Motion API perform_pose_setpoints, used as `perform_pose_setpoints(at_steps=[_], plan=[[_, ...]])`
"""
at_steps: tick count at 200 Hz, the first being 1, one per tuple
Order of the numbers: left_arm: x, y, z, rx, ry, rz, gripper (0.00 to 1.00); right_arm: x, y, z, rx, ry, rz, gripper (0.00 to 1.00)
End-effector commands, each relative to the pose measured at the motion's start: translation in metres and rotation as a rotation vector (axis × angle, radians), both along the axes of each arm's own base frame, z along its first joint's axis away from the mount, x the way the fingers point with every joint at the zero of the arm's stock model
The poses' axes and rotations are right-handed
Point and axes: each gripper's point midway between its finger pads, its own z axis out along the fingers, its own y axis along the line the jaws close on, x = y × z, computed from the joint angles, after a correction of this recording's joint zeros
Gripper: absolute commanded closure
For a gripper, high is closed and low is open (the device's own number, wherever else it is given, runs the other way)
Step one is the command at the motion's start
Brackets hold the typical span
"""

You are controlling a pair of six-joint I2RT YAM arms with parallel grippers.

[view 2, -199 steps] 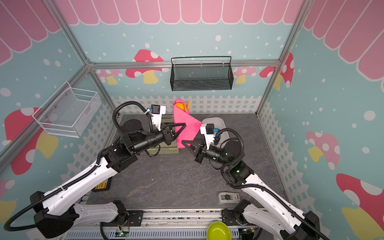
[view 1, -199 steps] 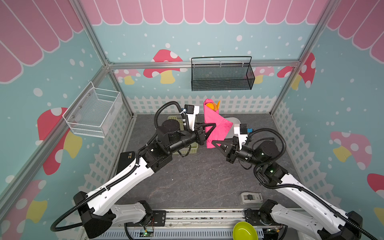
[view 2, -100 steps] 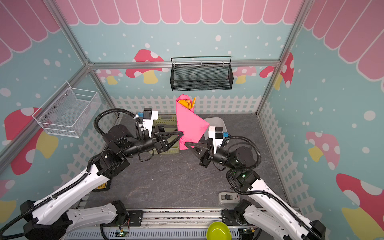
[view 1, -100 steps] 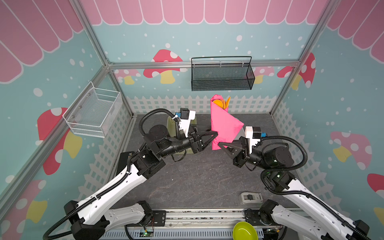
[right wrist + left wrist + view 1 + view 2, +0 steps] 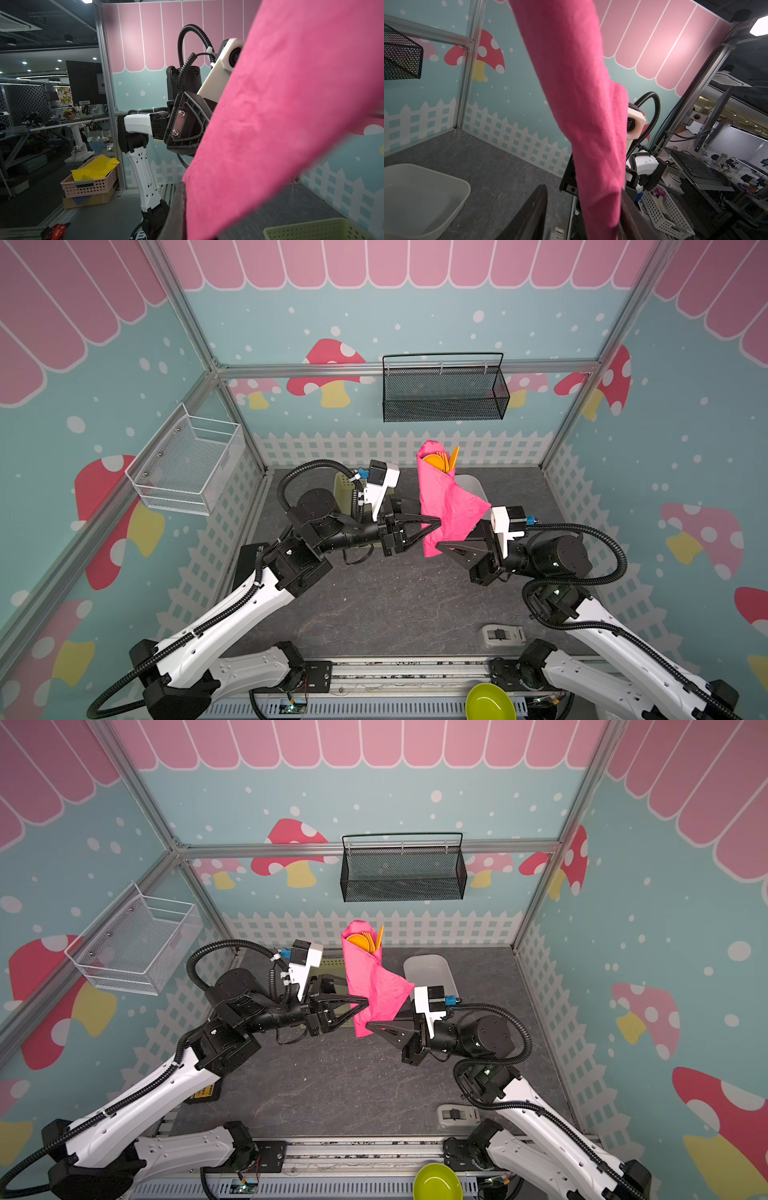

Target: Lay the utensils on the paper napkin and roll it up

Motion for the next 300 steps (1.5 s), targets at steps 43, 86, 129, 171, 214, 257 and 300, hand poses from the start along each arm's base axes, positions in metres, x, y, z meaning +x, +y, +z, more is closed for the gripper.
perform_pose_setpoints(at_steps=[43,86,129,171,214,257,300], plan=[[-0.006,0.001,0.022,-0.036,-0.067,-0.022,0.57,-0.017,-0.002,0.016,0.007,-0.101,0.060,1.00],[-0.007,0.002,0.026,-0.041,-0.078,-0.020,0.64,-0.015,0.001,0.014,-0.002,-0.092,0.062,1.00],[-0.007,0.004,0.029,-0.039,-0.090,-0.012,0.63,-0.014,0.002,0.011,-0.009,-0.087,0.068,1.00],[-0.009,0.005,0.032,-0.043,-0.102,-0.013,0.66,-0.013,0.003,0.008,-0.018,-0.073,0.069,1.00],[-0.011,0.009,0.037,-0.050,-0.120,-0.002,0.70,-0.010,0.005,0.006,-0.026,-0.062,0.062,1.00],[-0.012,0.012,0.037,-0.048,-0.129,0.008,0.83,-0.004,0.005,0.005,-0.028,-0.044,0.035,1.00],[-0.004,0.018,0.033,-0.036,-0.131,0.085,0.87,0.009,0.002,0.002,-0.016,0.002,-0.047,0.87]])
